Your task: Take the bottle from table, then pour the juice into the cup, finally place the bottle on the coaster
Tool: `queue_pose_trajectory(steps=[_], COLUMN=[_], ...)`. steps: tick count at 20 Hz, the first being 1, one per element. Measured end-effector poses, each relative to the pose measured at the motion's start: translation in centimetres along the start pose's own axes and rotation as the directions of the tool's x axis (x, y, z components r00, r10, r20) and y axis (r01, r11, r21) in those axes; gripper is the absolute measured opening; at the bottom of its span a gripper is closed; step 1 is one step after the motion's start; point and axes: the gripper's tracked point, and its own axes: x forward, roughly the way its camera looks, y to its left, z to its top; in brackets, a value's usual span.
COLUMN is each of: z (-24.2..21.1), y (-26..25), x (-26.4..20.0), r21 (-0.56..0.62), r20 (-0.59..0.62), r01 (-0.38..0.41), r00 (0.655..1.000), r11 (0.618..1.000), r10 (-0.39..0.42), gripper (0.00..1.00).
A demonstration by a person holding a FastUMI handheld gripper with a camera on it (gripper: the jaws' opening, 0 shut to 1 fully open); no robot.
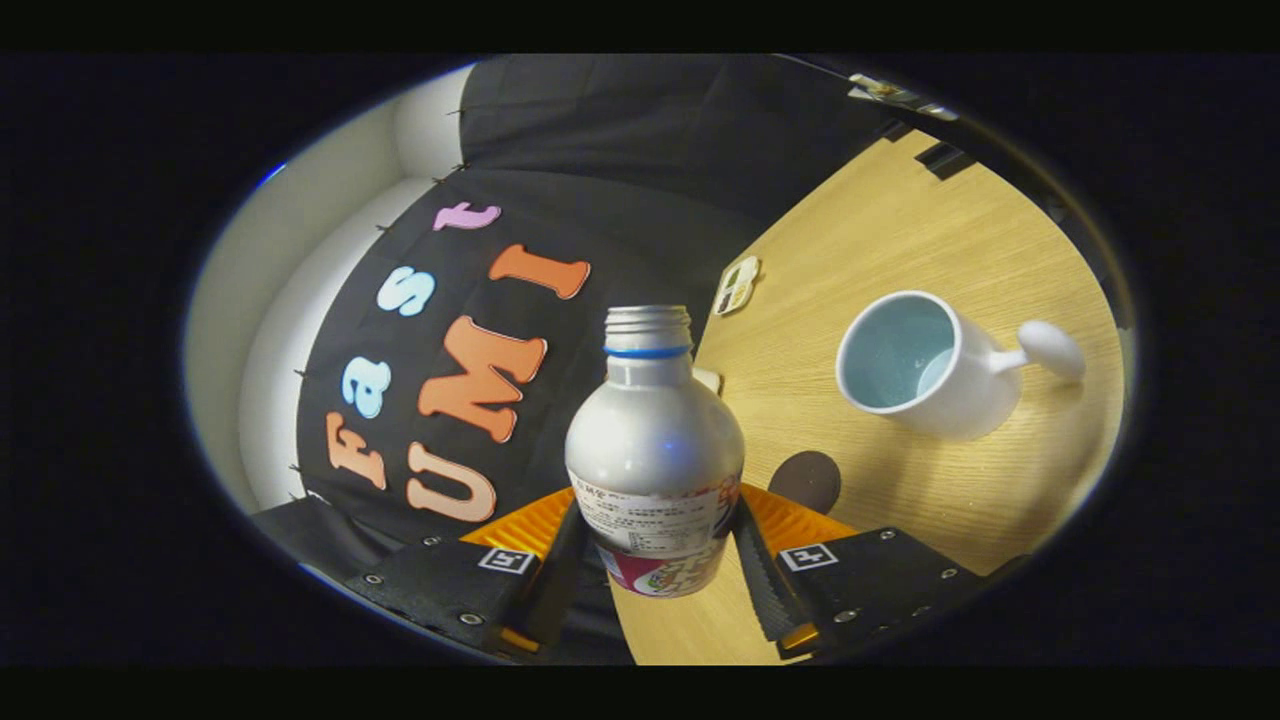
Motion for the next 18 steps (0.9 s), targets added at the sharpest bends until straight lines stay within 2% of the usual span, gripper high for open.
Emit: queue_pose_trajectory(steps=[5,18], z=[-0.4,0.9], y=[-0.1,-0.9], x=[0.3,0.4], r21=[0.173,0.412], r20=[-0.003,0.015], r01=[-0.002,0.029], r00=[1.0,0.999], r11=[0.985,0.911], r10=[0.003,-0.039], gripper=[0.74,0.74])
